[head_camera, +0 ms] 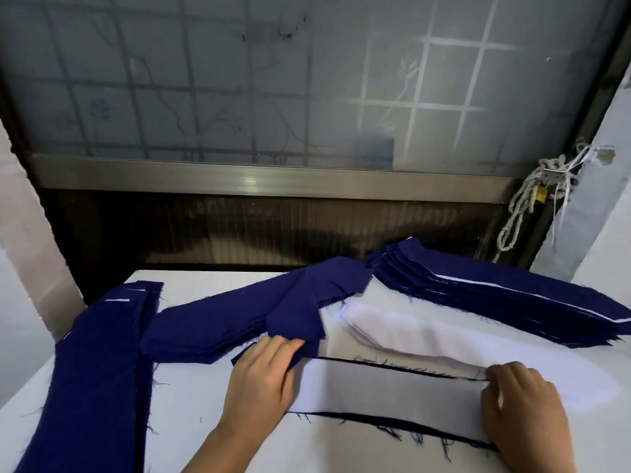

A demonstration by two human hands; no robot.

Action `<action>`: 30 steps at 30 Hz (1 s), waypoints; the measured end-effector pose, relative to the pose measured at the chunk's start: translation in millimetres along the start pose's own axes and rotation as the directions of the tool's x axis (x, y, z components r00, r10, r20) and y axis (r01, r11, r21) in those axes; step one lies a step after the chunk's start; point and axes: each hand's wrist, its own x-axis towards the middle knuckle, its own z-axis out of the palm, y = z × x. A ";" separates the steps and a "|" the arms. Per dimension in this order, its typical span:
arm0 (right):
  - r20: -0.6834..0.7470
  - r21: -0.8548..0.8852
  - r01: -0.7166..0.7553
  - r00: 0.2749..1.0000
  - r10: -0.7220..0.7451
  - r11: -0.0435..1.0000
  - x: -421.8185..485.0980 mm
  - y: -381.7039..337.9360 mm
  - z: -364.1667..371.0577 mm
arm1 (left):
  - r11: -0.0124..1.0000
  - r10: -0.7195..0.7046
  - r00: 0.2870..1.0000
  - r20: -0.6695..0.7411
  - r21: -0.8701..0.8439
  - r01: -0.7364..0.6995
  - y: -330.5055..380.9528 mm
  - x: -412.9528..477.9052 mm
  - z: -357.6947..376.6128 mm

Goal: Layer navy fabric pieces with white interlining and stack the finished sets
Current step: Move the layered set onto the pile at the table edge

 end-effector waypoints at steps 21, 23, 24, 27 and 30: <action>0.156 0.241 0.600 0.752 -0.640 0.763 46.3 -170.9 12.2 | 0.773 -0.602 0.762 -0.239 -0.413 0.481 -14.5 4.4 -9.8; 0.107 0.160 0.611 0.770 -0.629 0.776 47.4 -137.1 11.2 | 0.716 -0.665 0.714 -0.220 -0.461 0.525 -12.7 5.3 -11.6; 0.092 0.127 0.594 0.790 -0.606 0.794 48.0 -120.6 9.0 | 0.702 -0.679 0.701 -0.220 -0.474 0.531 -11.3 6.1 -12.9; 0.056 0.041 0.472 0.879 -0.474 0.881 45.2 -69.0 1.1 | 0.649 -0.739 0.636 -0.223 -0.490 0.582 -11.9 7.3 -12.0; -0.065 -0.041 0.332 0.940 -0.334 0.942 34.1 -21.3 -7.6 | 0.583 -0.794 0.579 -0.188 -0.507 0.635 -11.8 7.6 -11.1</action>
